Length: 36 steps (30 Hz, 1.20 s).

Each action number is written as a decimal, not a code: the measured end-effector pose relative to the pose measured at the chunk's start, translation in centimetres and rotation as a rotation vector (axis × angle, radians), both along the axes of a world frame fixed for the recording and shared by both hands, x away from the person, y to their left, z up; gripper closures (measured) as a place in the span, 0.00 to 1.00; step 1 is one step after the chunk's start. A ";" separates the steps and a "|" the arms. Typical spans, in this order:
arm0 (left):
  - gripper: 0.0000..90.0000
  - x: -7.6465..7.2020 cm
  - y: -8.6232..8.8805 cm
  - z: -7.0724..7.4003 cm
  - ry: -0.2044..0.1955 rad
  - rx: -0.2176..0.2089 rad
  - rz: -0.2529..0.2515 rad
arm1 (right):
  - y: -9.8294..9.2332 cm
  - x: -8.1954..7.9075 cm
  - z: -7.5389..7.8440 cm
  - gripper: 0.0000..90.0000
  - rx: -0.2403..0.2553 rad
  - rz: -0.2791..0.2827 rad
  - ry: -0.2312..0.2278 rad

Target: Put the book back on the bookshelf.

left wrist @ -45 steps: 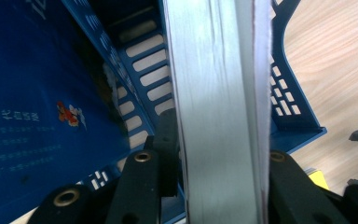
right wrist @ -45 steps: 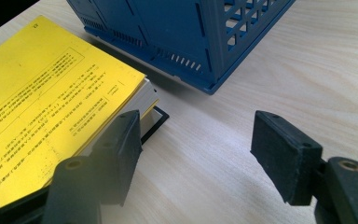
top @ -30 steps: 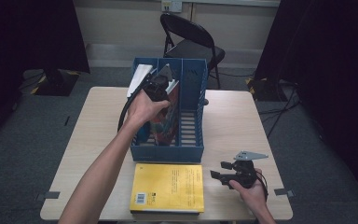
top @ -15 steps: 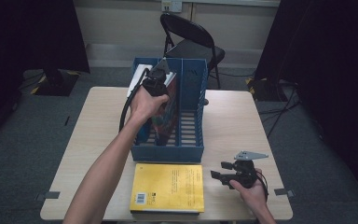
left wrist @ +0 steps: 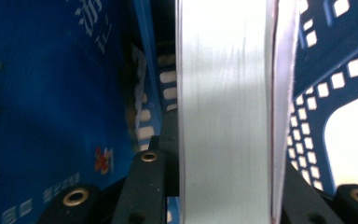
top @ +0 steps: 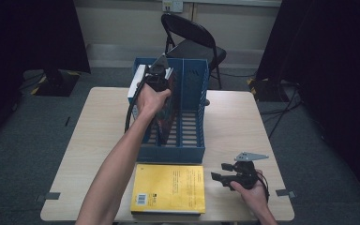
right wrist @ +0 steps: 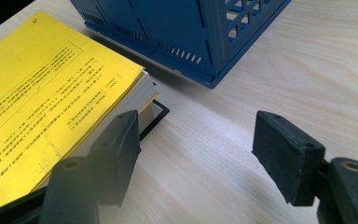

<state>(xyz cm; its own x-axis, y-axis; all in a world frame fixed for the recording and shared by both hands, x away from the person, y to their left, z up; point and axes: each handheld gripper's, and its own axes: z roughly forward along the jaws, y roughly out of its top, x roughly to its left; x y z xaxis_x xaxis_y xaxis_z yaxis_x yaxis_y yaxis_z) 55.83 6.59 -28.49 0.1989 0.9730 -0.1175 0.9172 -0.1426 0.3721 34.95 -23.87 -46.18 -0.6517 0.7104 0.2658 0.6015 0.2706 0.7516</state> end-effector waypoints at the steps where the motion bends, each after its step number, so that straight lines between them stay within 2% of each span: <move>1: 0.82 0.1 -0.1 0.0 0.001 0.000 0.006 | 0.0 0.0 0.0 0.35 0.003 -0.001 -0.001; 3: 0.82 0.2 -0.1 0.0 0.000 0.001 0.016 | -0.1 -0.1 0.1 0.35 0.004 -0.001 -0.002; 4: 0.82 0.3 0.1 0.0 -0.015 -0.012 0.027 | -0.1 -0.1 0.0 0.35 0.004 -0.002 -0.001; 5: 0.82 0.4 0.1 -0.1 -0.022 -0.005 0.025 | -0.1 -0.1 0.0 0.35 0.003 -0.001 -0.002; 7: 0.82 0.5 -0.1 0.0 -0.012 0.004 0.021 | 0.0 -0.1 0.0 0.35 0.003 -0.001 -0.002; 10: 0.82 0.4 -0.3 -0.1 -0.022 0.004 0.021 | 0.1 -0.1 0.0 0.35 0.000 0.003 0.005; 12: 0.81 0.3 0.0 -0.1 -0.039 -0.007 0.009 | 0.0 -0.1 0.0 0.35 0.001 0.004 0.004; 13: 0.80 0.3 0.1 -0.1 -0.040 -0.010 -0.007 | 0.0 -0.1 0.0 0.35 0.001 0.002 0.004; 15: 0.79 0.2 0.4 -0.1 -0.039 -0.036 -0.010 | 0.0 -0.2 0.0 0.35 0.001 0.003 0.003; 18: 0.78 -0.2 0.2 -0.2 -0.066 -0.004 -0.047 | 0.1 -0.2 0.0 0.35 -0.002 0.005 0.002; 21: 0.75 -0.6 0.4 -0.4 -0.076 -0.019 -0.070 | 0.2 -0.2 0.0 0.35 -0.005 0.007 0.001; 25: 0.70 -1.0 0.8 -0.6 -0.109 -0.041 -0.113 | 0.2 -0.1 0.0 0.35 -0.004 0.005 0.000; 29: 0.69 -1.4 0.9 -0.8 -0.132 -0.042 -0.148 | 0.2 -0.2 0.0 0.35 -0.006 0.004 0.001; 32: 0.65 -1.8 0.8 -0.8 -0.151 -0.021 -0.176 | 0.2 -0.1 0.0 0.35 -0.007 0.006 0.000; 36: 0.61 -2.5 1.3 -0.9 -0.183 -0.033 -0.191 | 0.2 -0.1 0.0 0.35 -0.008 0.005 0.000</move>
<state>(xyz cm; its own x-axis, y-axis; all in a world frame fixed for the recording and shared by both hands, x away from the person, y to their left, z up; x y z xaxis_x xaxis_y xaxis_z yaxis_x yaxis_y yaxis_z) 53.29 7.85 -29.41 0.3990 0.9122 -0.0935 0.7921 -0.2915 0.5362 34.83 -23.67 -46.21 -0.6553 0.7092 0.2599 0.5999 0.2797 0.7496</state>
